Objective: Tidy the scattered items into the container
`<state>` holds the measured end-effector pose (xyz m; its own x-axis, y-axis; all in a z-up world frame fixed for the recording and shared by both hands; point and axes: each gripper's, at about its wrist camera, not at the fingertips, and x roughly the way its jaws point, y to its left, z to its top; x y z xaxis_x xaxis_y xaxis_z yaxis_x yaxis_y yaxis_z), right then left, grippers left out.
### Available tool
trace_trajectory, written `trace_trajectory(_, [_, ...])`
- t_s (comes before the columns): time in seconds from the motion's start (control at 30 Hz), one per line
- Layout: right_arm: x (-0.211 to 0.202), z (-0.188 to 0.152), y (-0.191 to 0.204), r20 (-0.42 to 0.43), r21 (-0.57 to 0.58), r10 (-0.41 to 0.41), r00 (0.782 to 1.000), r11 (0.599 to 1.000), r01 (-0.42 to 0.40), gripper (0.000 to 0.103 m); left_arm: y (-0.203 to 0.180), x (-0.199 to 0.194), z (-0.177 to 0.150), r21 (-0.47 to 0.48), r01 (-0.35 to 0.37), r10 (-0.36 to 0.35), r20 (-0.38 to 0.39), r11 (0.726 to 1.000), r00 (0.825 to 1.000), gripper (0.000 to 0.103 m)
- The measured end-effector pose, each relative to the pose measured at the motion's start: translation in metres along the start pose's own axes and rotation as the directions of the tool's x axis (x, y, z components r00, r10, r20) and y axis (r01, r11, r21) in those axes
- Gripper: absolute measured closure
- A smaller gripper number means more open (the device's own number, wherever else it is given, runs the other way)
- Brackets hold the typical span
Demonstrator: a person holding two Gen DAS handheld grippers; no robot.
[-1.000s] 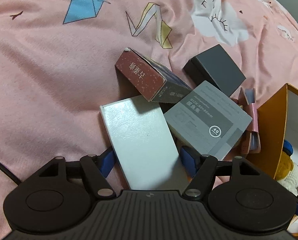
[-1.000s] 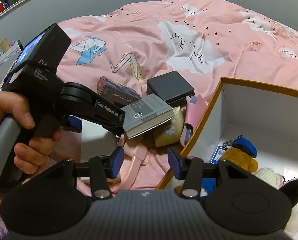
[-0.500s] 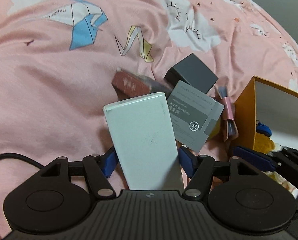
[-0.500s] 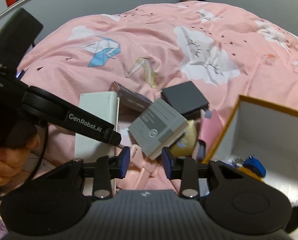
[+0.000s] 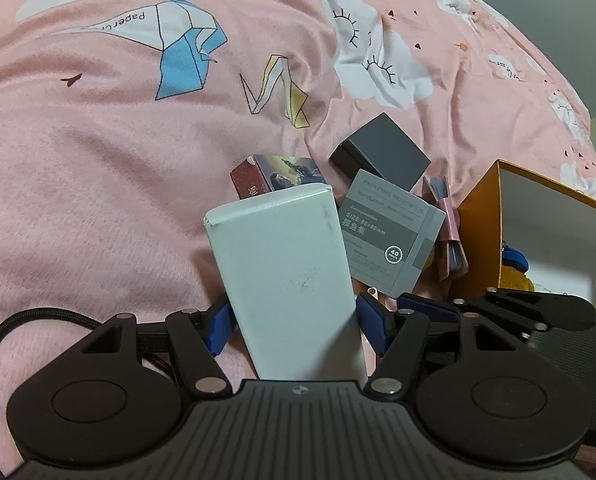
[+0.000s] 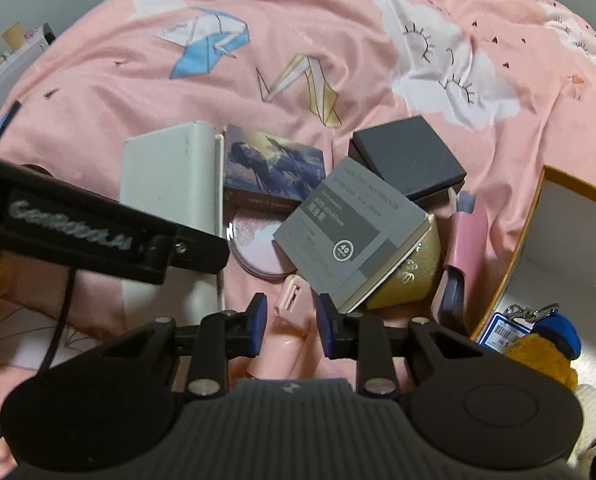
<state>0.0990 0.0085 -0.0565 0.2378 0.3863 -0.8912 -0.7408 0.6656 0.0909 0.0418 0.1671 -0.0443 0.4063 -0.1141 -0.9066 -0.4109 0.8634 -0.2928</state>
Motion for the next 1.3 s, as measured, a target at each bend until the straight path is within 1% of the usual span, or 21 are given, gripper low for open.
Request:
trace_trajectory(0.13, [0.015,0.002,0.004,-0.048,-0.012,-0.035,0.998,0.999,0.035,0.073,0.001,0.0,0.0,0.004,0.008,-0.008,0.001,1.0,1.0,0.028])
trace_trajectory(0.33, [0.019,0.005,0.011,-0.043,-0.052,-0.087,0.995,0.995,0.085,0.073,0.0,0.0,-0.002,0.014,0.009,-0.009,0.004,1.0,1.0,0.028])
trace_trajectory(0.37, [0.018,0.005,0.011,-0.04,-0.05,-0.089,0.995,0.995,0.087,0.075,-0.001,-0.001,-0.002,0.015,0.011,-0.011,0.005,1.0,1.0,0.028])
trace_trajectory(0.4, [0.016,0.004,0.011,-0.034,-0.047,-0.092,0.995,0.995,0.09,0.085,-0.001,-0.001,-0.003,0.016,0.013,-0.013,0.005,1.0,1.0,0.028])
trace_trajectory(0.43, [0.013,0.003,0.011,-0.027,-0.048,-0.095,0.995,0.994,0.094,0.085,-0.001,-0.002,-0.003,0.017,0.015,-0.015,0.005,1.0,1.0,0.028])
trace_trajectory(0.5, [0.007,0.001,0.011,-0.008,-0.053,-0.128,0.992,0.99,0.128,0.091,-0.001,-0.004,-0.003,0.017,0.018,-0.018,0.006,1.0,1.0,0.028])
trace_trajectory(0.57, [0.002,-0.002,0.009,0.006,-0.05,-0.16,0.987,0.986,0.16,0.093,-0.001,-0.005,-0.003,0.017,0.02,-0.02,0.007,1.0,1.0,0.028])
trace_trajectory(0.73, [0.002,-0.005,0.0,-0.015,-0.008,-0.175,0.984,0.985,0.175,0.094,-0.002,-0.004,-0.003,0.023,0.019,-0.019,0.009,1.0,1.0,0.028])
trace_trajectory(0.87, [0.013,-0.002,0.004,-0.023,-0.032,-0.193,0.981,0.981,0.192,0.094,-0.002,-0.004,-0.004,0.022,0.022,-0.022,0.01,1.0,1.0,0.028])
trace_trajectory(1.0, [0.011,-0.004,-0.002,-0.005,0.011,-0.172,0.985,0.985,0.172,0.095,-0.002,-0.005,-0.003,0.026,0.034,-0.035,0.01,0.999,0.999,0.028])
trace_trajectory(1.1, [-0.002,-0.007,-0.007,0.026,0.046,-0.152,0.988,0.987,0.151,0.096,-0.002,-0.008,-0.003,0.033,0.047,-0.047,0.008,0.998,0.999,0.029])
trace_trajectory(1.3, [-0.036,-0.016,-0.011,0.085,0.079,-0.101,0.991,0.992,0.094,0.096,-0.005,-0.015,-0.004,0.049,0.079,-0.08,0.007,0.996,0.997,0.03])
